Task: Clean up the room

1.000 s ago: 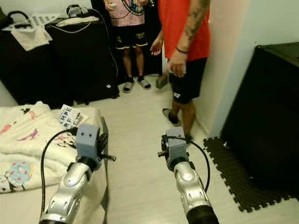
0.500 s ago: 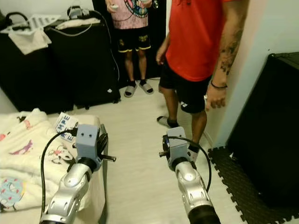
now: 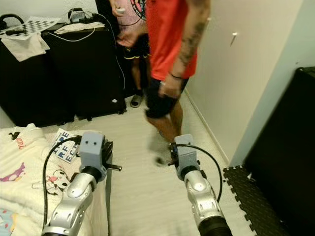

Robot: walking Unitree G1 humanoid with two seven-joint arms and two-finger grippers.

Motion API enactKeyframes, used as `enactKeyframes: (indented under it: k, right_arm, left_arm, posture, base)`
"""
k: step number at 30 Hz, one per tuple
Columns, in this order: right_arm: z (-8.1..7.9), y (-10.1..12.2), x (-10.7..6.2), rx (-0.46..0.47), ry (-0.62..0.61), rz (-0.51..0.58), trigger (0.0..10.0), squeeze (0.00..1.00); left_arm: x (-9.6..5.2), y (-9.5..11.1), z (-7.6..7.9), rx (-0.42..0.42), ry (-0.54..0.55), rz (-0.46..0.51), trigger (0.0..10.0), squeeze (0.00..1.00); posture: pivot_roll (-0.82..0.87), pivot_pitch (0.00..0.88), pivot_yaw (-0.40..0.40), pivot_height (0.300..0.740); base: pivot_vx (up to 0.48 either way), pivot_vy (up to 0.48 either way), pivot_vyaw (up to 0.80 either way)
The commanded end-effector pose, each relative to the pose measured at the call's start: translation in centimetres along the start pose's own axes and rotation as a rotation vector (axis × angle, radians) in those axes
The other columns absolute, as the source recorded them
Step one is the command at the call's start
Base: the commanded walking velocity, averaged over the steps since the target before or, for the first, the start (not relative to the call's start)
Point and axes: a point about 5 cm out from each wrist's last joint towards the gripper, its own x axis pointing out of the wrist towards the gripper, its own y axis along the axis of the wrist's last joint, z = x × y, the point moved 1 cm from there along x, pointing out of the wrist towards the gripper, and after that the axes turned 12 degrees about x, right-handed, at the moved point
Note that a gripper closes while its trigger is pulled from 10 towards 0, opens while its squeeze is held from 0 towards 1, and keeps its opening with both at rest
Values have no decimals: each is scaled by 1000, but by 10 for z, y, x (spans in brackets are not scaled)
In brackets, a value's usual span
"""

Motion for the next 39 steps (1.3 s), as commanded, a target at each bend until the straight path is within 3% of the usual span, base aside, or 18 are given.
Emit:
enactKeyframes:
  k: [1,39]
  right_arm:
    - [-2,-2,-1,7,2,-7,10000,0]
    - [0,1,0,-8,9,-5,10000,0]
  left_arm:
    - [-1,-2,-1,0,2,-11,10000,0]
    - [1,-6,-1,1,41,-38,10000,0]
  posture:
    - [-19,55,20,740]
    - [-47,55,-1,740]
  base:
    - [382,0,0]
    - [20,0,0]
